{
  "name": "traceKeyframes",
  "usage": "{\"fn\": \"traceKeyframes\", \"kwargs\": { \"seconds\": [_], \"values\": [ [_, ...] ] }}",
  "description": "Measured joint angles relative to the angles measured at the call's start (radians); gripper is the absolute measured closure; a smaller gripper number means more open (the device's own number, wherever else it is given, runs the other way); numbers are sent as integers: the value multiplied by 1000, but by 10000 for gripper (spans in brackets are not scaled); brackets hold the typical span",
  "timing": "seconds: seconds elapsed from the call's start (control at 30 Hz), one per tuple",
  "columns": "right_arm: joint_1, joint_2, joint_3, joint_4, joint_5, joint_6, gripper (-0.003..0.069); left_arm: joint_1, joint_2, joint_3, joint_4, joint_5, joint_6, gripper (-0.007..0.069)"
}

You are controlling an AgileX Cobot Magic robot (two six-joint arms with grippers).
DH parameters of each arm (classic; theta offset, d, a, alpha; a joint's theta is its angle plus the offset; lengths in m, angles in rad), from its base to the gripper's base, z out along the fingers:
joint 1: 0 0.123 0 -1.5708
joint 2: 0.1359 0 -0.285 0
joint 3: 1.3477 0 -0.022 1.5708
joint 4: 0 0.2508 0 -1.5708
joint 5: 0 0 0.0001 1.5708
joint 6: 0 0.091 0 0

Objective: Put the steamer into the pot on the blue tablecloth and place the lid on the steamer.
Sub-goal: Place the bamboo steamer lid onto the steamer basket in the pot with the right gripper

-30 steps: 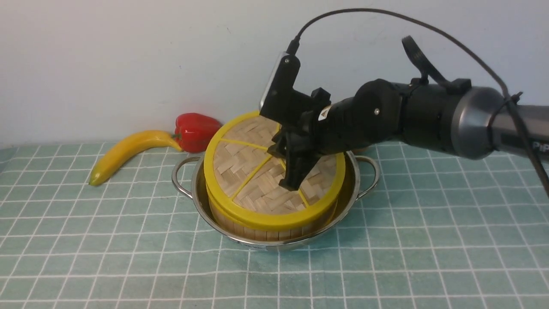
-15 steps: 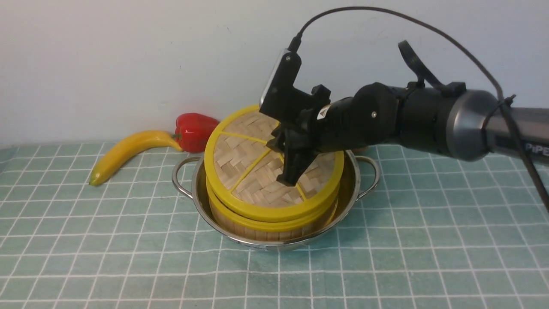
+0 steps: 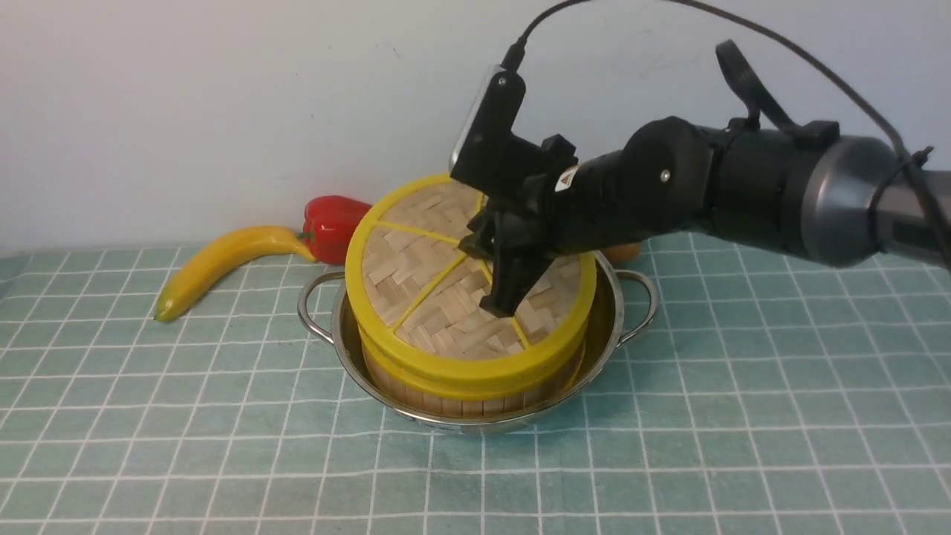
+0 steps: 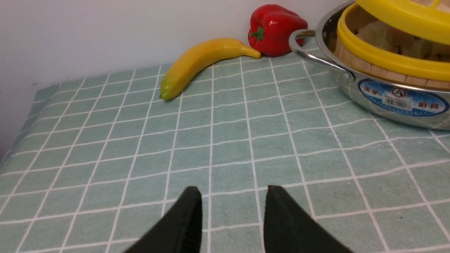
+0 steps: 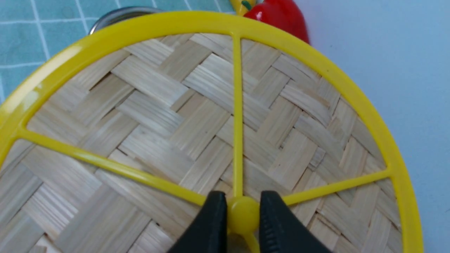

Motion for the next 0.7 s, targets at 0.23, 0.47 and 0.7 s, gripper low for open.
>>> {"fn": "traceKeyframes", "kwargs": {
  "seconds": [0.23, 0.47, 0.7],
  "values": [
    [0, 38, 0, 0, -33, 0, 529, 0, 0, 0, 0, 0, 0, 382],
    [0, 65, 0, 0, -58, -9, 529, 0, 0, 0, 0, 0, 0, 382],
    [0, 65, 0, 0, -64, -47, 530, 0, 0, 0, 0, 0, 0, 382]
  ]
}}
